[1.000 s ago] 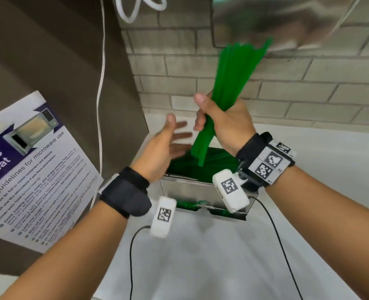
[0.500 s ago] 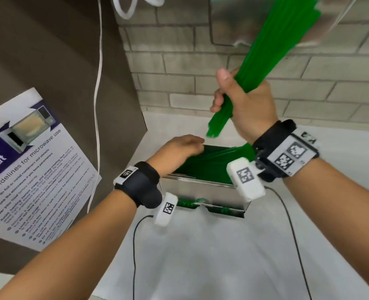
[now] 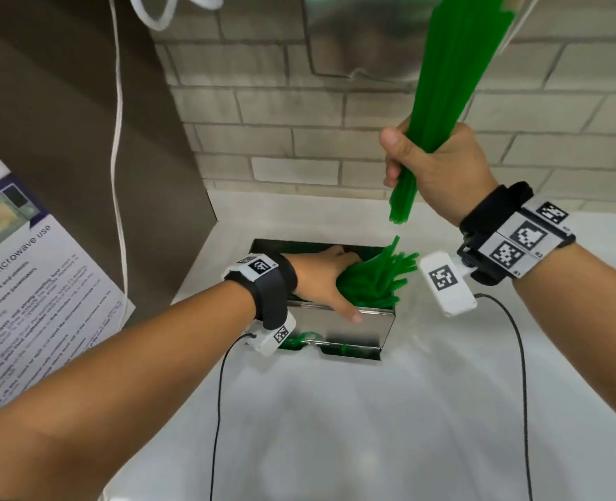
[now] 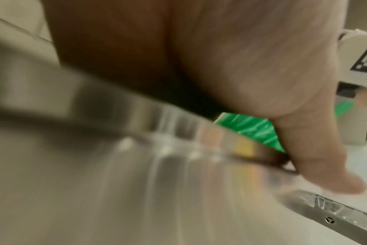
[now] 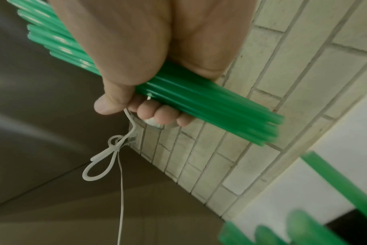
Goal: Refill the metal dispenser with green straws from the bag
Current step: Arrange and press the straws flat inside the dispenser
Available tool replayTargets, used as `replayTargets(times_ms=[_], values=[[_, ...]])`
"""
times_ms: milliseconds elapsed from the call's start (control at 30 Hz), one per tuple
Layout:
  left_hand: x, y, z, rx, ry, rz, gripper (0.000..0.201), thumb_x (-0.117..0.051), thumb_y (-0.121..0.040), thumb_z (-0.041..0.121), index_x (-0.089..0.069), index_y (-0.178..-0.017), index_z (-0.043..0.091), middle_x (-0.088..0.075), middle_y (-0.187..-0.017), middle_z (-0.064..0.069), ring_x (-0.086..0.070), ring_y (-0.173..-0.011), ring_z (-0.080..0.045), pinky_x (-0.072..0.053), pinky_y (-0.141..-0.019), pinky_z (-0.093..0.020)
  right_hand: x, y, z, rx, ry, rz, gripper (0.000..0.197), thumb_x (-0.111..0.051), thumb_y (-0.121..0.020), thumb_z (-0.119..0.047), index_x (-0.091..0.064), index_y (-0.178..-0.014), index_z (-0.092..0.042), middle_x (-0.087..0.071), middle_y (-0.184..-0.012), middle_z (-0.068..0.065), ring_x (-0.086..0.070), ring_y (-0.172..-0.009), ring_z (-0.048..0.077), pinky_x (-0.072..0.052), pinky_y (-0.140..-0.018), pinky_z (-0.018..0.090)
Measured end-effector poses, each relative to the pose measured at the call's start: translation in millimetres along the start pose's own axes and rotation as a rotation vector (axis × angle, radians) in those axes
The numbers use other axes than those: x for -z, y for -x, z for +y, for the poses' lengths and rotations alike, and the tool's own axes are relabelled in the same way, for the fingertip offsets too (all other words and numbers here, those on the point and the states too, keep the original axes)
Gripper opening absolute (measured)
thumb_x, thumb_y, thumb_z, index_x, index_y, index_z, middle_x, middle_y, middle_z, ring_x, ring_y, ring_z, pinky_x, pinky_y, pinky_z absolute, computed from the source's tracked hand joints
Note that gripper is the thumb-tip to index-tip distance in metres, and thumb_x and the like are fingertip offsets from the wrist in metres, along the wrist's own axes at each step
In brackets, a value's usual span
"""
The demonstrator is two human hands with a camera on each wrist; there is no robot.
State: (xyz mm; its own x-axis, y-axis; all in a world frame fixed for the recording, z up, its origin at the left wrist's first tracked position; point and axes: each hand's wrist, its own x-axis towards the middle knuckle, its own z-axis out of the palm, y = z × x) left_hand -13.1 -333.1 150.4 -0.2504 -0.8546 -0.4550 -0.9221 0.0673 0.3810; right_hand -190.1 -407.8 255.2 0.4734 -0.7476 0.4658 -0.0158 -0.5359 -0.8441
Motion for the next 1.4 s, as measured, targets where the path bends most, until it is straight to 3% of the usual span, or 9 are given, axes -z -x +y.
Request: replayTargets(times_ms=[233, 367, 500, 633, 767, 967, 1067, 1167, 1400], values=[[0, -1, -7, 0.049, 0.085, 0.044, 0.101, -0.085, -0.067, 0.060, -0.034, -0.145, 0.024, -0.052, -0.143, 0.002, -0.055, -0.122, -0.018, -0.047, -0.106, -0.037, -4, -2, 10, -0.072, -0.073, -0.012, 0.033, -0.061, -0.098, -0.029, -0.059, -0.071, -0.013, -0.059, -0.064, 0.012, -0.061, -0.059, 0.027, -0.056, -0.064, 0.035], [2, -8, -3, 0.063, 0.098, -0.015, 0.113, -0.081, -0.071, 0.065, -0.020, -0.159, 0.031, -0.031, -0.161, 0.001, -0.032, -0.147, -0.023, -0.031, -0.121, -0.040, -1, -3, 17, -0.085, -0.098, -0.012, 0.040, -0.061, -0.098, -0.030, -0.061, -0.079, 0.006, -0.058, -0.064, 0.013, -0.059, -0.058, 0.026, -0.057, -0.066, 0.038], [4, -14, 1, 0.104, 0.007, -0.078, 0.110, -0.075, -0.071, 0.072, -0.020, -0.159, 0.037, -0.020, -0.163, 0.003, -0.012, -0.153, -0.029, -0.020, -0.123, -0.052, 2, 1, 24, -0.102, -0.100, -0.008, 0.034, -0.062, -0.098, -0.030, -0.059, -0.071, -0.008, -0.059, -0.064, 0.012, -0.059, -0.057, 0.025, -0.057, -0.066, 0.038], [1, -12, -10, 0.046, 0.076, -0.059, 0.121, -0.082, -0.059, 0.074, -0.024, -0.158, 0.034, -0.033, -0.162, 0.008, -0.035, -0.147, -0.018, -0.030, -0.121, -0.036, 0, 2, 28, -0.118, -0.158, -0.033, 0.029, -0.064, -0.096, -0.030, -0.061, -0.072, -0.013, -0.060, -0.064, 0.010, -0.061, -0.060, 0.028, -0.058, -0.071, 0.046], [6, 7, -16, -0.014, 0.080, -0.022, 0.103, -0.088, -0.073, 0.048, -0.030, -0.156, 0.031, -0.045, -0.153, 0.013, -0.047, -0.136, -0.009, -0.033, -0.109, -0.019, -13, -4, 30, -0.102, -0.201, -0.158, 0.024, -0.066, -0.093, -0.030, -0.063, -0.076, -0.013, -0.064, -0.067, 0.011, -0.064, -0.065, 0.030, -0.059, -0.073, 0.049], [-8, 32, -21, -0.052, 0.031, 0.059, 0.076, -0.073, -0.087, 0.052, -0.036, -0.151, 0.032, -0.051, -0.147, 0.007, -0.054, -0.127, -0.015, -0.044, -0.110, -0.033, -52, -4, 52, -0.245, 0.073, -0.572, 0.024, -0.069, -0.093, -0.026, -0.069, -0.089, -0.003, -0.074, -0.076, 0.011, -0.071, -0.073, 0.022, -0.054, -0.072, 0.020], [-20, 33, -23, -0.054, -0.001, 0.170, 0.075, -0.067, -0.089, 0.057, -0.035, -0.152, 0.032, -0.045, -0.154, 0.003, -0.046, -0.137, -0.020, -0.036, -0.115, -0.045, -63, -2, 67, -0.275, 0.337, -0.693, 0.025, -0.070, -0.089, -0.042, -0.072, -0.084, -0.018, -0.077, -0.078, -0.001, -0.073, -0.077, 0.013, -0.051, -0.077, 0.018], [-23, 27, -25, -0.046, 0.036, 0.231, 0.072, -0.071, -0.082, 0.061, -0.044, -0.145, 0.040, -0.049, -0.148, 0.007, -0.046, -0.135, -0.021, -0.032, -0.114, -0.057, -61, -10, 78, -0.392, 0.311, -0.675, 0.024, -0.071, -0.090, -0.038, -0.071, -0.087, -0.014, -0.077, -0.078, 0.002, -0.074, -0.073, 0.017, -0.055, -0.076, 0.025], [-18, 21, -22, -0.181, 0.351, 0.266, 0.055, -0.089, -0.076, 0.024, -0.063, -0.124, 0.024, -0.062, -0.117, 0.010, -0.059, -0.103, -0.005, -0.046, -0.093, -0.014, -57, -6, 78, -0.691, -0.306, -0.436, 0.021, -0.060, -0.099, -0.025, -0.057, -0.089, -0.007, -0.060, -0.070, 0.011, -0.059, -0.058, 0.026, -0.054, -0.063, 0.034]])
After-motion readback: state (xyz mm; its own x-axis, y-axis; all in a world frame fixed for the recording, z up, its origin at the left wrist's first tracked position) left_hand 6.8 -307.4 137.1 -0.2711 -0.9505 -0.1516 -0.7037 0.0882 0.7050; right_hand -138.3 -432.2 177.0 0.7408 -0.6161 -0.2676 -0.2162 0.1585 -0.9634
